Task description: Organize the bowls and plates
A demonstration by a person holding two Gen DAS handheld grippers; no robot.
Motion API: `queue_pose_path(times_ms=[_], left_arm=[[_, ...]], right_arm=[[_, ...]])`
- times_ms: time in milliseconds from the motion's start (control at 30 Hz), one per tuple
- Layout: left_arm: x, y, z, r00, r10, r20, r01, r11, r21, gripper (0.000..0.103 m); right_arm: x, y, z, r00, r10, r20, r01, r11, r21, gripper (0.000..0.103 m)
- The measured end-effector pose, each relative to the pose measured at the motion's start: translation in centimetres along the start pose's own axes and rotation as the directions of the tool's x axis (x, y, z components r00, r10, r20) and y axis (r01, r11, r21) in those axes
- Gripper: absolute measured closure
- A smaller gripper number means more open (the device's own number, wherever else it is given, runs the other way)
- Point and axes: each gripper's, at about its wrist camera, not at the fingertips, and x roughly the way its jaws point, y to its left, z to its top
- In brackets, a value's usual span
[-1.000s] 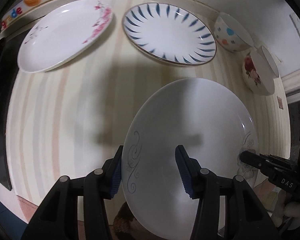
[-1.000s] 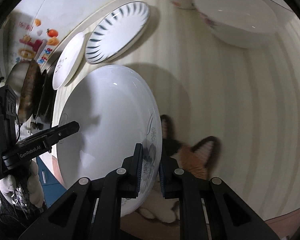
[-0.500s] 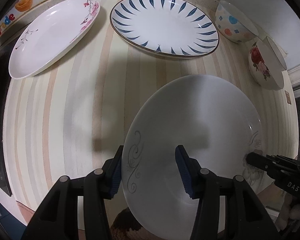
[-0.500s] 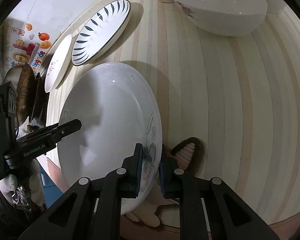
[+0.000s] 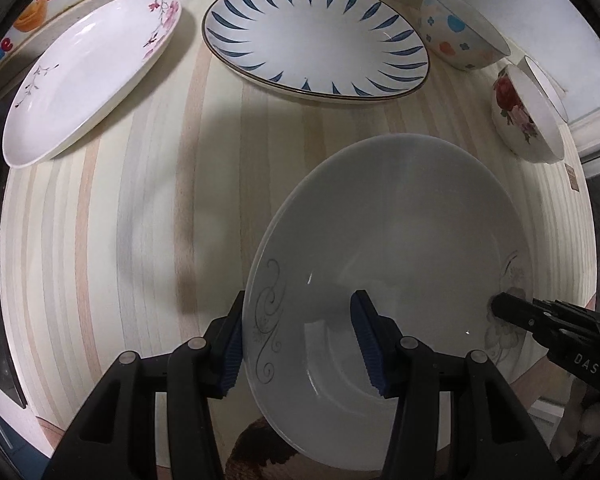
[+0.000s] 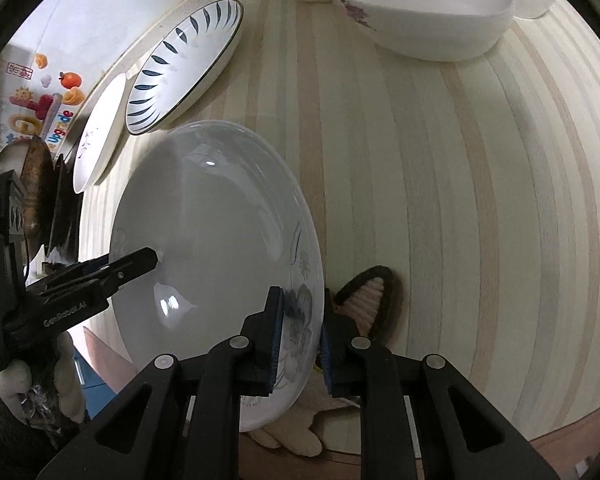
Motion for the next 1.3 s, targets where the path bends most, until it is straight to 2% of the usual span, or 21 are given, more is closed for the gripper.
queue_pose_path(times_ms=[133,233,333,467,567,633,700,833,933,1133,1167,1200,1267,1300], left_arm=[[-0.2,0.6,0.6,1.0,-0.022,-0.01,0.022,1.0,0.018,0.056],[-2.5,1.6,0.4,1.0,-0.01,0.028,0.009,1.0,0.024,0.056],[-5.8,4.0,0.9,0.995,0.015,0.098,-0.016,1.0,0.002,0.055],[-9.0,9.7,2.5,0.986,0.048,0.161,-0.031,0.994,-0.104,0.055],[-9.0,14.4,3.6,0.985,0.058,0.161,-0.022,0.976,-0.218,0.055],[-8.9,16.9,3.6,0.986,0.055,0.156,-0.008,0.958,-0.288,0.055],[-8.5,19.4,4.2,0.986,0.056,0.156,0.003,0.935,-0.355,0.055],[-7.1,21.2,5.3,0.986,0.083,0.145,-0.016,0.911,-0.413,0.055],[-6.2,22.4,5.9,0.989,0.07,0.132,-0.003,0.891,-0.454,0.055],[-5.6,24.6,6.4,0.99,0.053,0.131,0.022,0.858,-0.513,0.055],[-5.5,24.5,6.6,0.989,0.062,0.137,0.016,0.863,-0.505,0.057],[-5.7,24.3,6.5,0.987,0.064,0.146,0.018,0.866,-0.499,0.061],[-5.9,24.4,6.4,0.985,0.068,0.159,0.022,0.864,-0.504,0.061],[-6.0,24.4,6.4,0.984,0.071,0.166,0.024,0.862,-0.506,0.061]], right_arm=[[0.0,-0.1,0.0,1.0,0.001,-0.005,-0.001,1.0,0.017,0.084],[-0.8,-0.4,0.1,1.0,0.011,-0.013,-0.01,0.999,0.045,0.083],[-3.3,0.1,0.5,0.999,-0.025,0.029,0.024,0.999,0.042,0.083],[-7.6,3.8,2.4,0.991,-0.028,0.128,0.03,0.999,-0.012,0.08],[-8.4,9.5,5.3,0.983,0.036,0.179,-0.015,0.993,-0.12,0.072],[-7.1,14.1,8.2,0.979,0.09,0.18,-0.051,0.976,-0.211,0.07],[-4.9,18.2,11.2,0.979,0.104,0.177,-0.048,0.955,-0.292,0.07],[1.1,24.5,18.0,0.985,0.105,0.136,-0.043,0.918,-0.395,0.07],[5.3,27.4,22.0,0.992,0.066,0.112,-0.01,0.897,-0.443,0.07],[11.4,29.3,26.7,0.998,0.023,0.052,0.004,0.887,-0.461,0.07],[12.1,29.5,27.2,0.999,0.02,0.045,0.003,0.888,-0.459,0.07],[12.8,29.4,27.5,0.999,0.019,0.036,0.0,0.887,-0.462,0.072],[14.0,29.6,27.9,1.0,0.029,0.004,-0.024,0.885,-0.464,0.082],[14.1,29.7,27.9,0.999,0.042,-0.002,-0.038,0.885,-0.465,0.082]])
